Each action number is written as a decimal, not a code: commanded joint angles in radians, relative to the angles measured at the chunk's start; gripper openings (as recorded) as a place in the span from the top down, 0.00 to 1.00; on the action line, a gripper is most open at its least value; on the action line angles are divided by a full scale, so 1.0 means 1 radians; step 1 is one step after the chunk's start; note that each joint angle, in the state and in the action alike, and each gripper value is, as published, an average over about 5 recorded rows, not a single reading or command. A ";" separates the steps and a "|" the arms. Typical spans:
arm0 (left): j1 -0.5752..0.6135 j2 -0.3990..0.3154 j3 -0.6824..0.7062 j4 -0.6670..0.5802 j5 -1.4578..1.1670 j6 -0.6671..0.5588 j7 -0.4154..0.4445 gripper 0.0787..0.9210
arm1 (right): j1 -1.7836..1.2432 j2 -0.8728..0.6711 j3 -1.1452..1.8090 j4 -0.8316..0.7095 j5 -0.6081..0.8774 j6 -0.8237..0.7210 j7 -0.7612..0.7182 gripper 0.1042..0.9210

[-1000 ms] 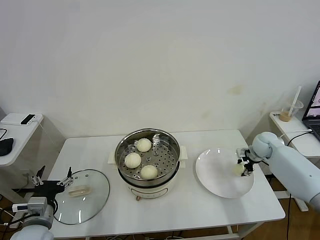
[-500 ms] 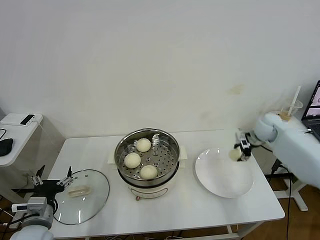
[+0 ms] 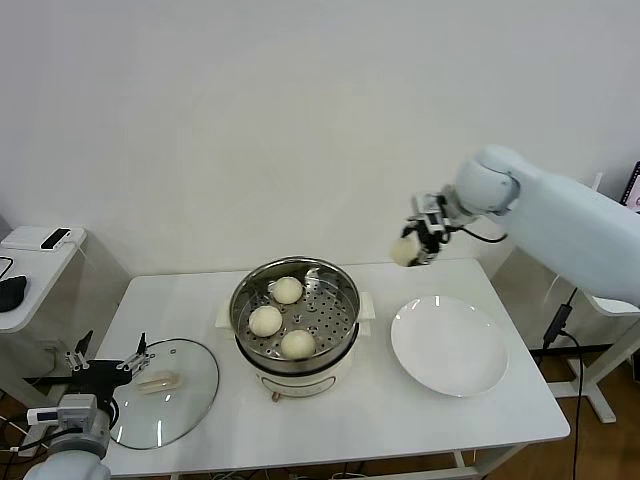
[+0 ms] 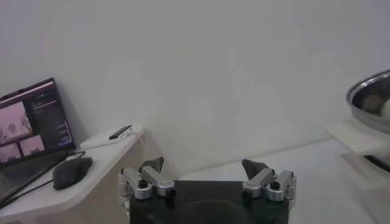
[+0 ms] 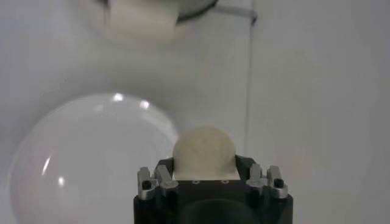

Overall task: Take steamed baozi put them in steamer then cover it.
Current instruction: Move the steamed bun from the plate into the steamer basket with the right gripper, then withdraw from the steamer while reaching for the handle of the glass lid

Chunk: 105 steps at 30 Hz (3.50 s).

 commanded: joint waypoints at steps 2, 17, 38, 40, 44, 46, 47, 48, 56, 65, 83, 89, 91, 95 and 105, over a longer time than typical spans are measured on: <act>0.000 -0.003 -0.002 -0.002 0.002 -0.001 0.001 0.12 | 0.147 0.273 -0.156 0.038 0.344 -0.182 0.130 0.34; -0.008 -0.017 -0.012 -0.012 -0.004 -0.002 0.000 0.12 | -0.056 0.375 -0.214 -0.043 0.325 -0.316 0.221 0.34; -0.017 -0.010 -0.013 0.000 -0.008 -0.002 0.001 0.12 | -0.103 0.349 -0.199 -0.081 0.204 -0.318 0.211 0.34; -0.017 -0.009 -0.013 0.000 -0.008 -0.002 0.001 0.12 | -0.106 0.346 -0.190 -0.081 0.195 -0.315 0.210 0.34; -0.017 -0.009 -0.013 0.000 -0.008 -0.002 0.000 0.12 | -0.108 0.341 -0.175 -0.079 0.191 -0.313 0.209 0.34; -0.016 -0.010 -0.012 -0.002 -0.008 -0.002 0.000 0.12 | -0.108 0.338 -0.174 -0.076 0.190 -0.311 0.210 0.34; -0.016 -0.010 -0.012 -0.003 -0.008 -0.002 0.000 0.12 | -0.109 0.335 -0.173 -0.074 0.188 -0.311 0.212 0.34; -0.016 -0.010 -0.012 -0.004 -0.008 -0.001 0.000 0.12 | -0.110 0.333 -0.171 -0.073 0.187 -0.310 0.214 0.34; -0.016 -0.009 -0.015 0.001 -0.007 -0.002 -0.001 0.12 | -0.114 0.287 -0.128 -0.034 0.185 -0.294 0.212 0.18; -0.019 -0.009 -0.013 0.005 -0.011 -0.002 -0.003 0.12 | -0.197 0.156 0.047 0.079 0.217 -0.267 0.403 0.12; -0.016 -0.027 0.009 0.024 -0.009 -0.067 -0.031 0.12 | -1.101 0.068 0.958 0.340 0.202 0.309 1.052 0.12; -0.015 -0.050 0.041 0.082 0.047 -0.171 -0.047 0.12 | -1.471 0.207 1.361 0.397 0.111 0.547 1.004 0.12; -0.011 -0.049 0.052 0.104 0.116 -0.199 -0.038 0.12 | -1.577 0.265 1.483 0.409 0.092 0.603 0.973 0.12; 0.001 -0.037 0.066 0.138 0.392 -0.249 -0.024 0.12 | -1.765 0.361 1.684 0.439 0.098 0.665 0.921 0.12; 0.074 0.089 0.048 0.257 1.237 -0.376 -0.042 0.12 | -1.982 0.478 1.892 0.496 0.073 0.617 0.935 0.12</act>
